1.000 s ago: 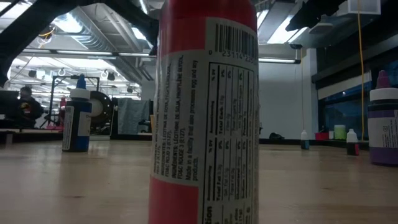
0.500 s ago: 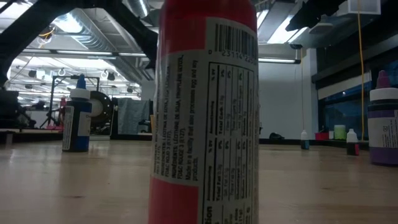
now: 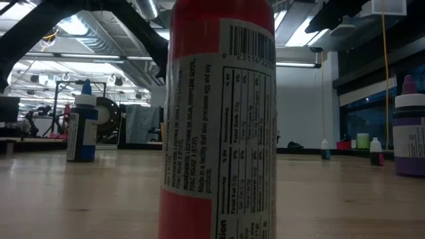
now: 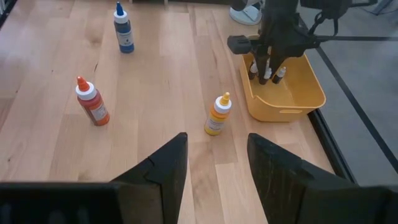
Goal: Pick & Place food coloring
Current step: Put the left red food coloring bottle into the yellow bin
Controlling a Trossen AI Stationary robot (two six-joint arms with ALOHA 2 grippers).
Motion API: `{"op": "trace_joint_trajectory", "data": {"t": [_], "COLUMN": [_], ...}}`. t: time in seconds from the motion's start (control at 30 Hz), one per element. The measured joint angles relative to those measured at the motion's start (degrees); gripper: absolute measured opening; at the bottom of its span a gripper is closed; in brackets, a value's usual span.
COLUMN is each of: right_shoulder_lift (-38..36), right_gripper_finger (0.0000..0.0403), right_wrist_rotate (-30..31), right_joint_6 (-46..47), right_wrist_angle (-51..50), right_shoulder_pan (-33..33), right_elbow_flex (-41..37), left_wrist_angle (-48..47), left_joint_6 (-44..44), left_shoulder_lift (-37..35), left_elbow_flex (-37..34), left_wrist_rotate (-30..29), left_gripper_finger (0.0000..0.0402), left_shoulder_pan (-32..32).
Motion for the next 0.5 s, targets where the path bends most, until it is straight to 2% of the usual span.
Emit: {"op": "trace_joint_trajectory", "data": {"t": [0.27, 0.5], "right_shoulder_lift": [0.0, 0.0], "right_gripper_finger": [0.0169, 0.0169], "right_wrist_rotate": [0.0, 0.0], "right_joint_6": [0.0, 0.0], "right_wrist_angle": [0.0, 0.0], "right_shoulder_pan": [0.0, 0.0], "right_elbow_flex": [0.0, 0.0], "left_wrist_angle": [0.4, -0.1], "left_joint_6": [-0.5, -0.9], "left_shoulder_lift": [0.6, 0.5], "left_elbow_flex": [0.0, 0.0], "left_wrist_rotate": [-0.7, -0.7], "left_gripper_finger": [0.0086, 0.0128], "left_shoulder_pan": [0.7, 0.6]}}
